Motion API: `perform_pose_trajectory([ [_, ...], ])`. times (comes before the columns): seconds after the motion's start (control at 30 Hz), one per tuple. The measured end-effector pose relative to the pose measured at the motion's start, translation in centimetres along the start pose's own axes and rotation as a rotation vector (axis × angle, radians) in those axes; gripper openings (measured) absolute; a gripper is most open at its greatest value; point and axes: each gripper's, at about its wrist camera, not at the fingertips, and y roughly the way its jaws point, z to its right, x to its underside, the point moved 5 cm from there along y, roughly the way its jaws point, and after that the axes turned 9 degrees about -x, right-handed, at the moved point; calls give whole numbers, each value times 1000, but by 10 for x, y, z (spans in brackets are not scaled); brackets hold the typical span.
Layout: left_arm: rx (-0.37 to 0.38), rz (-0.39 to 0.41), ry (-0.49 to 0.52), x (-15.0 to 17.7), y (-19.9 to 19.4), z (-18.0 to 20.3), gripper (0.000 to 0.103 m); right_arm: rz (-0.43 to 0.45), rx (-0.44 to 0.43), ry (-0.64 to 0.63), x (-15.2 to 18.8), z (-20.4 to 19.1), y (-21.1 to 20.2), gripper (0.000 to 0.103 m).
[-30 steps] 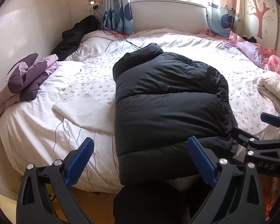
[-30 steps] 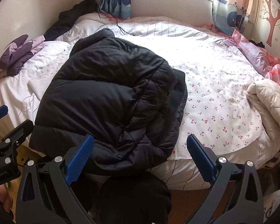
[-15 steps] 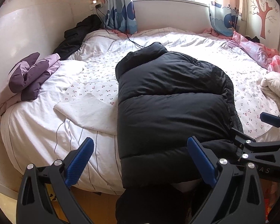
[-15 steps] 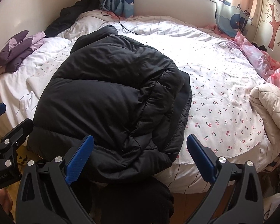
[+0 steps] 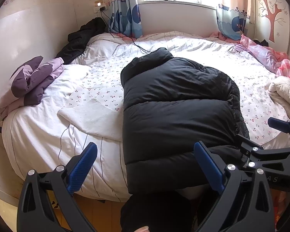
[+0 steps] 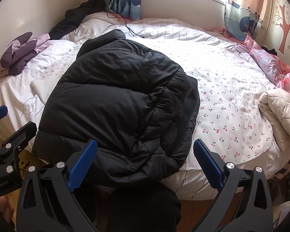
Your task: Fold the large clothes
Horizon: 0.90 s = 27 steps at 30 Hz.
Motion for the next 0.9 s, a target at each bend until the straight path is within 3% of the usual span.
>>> perform_pose_trajectory([
  [0.57, -5, 30, -13, -1, -20, -3, 96, 17, -20, -1, 1, -4, -15, 96],
  [0.73, -53, 38, 4, 3, -25, -3, 96, 20, -23, -5, 3, -6, -18, 96],
  [0.9, -47, 49, 8, 5, -31, -2, 96, 24, -29, -6, 4, -7, -22, 96],
])
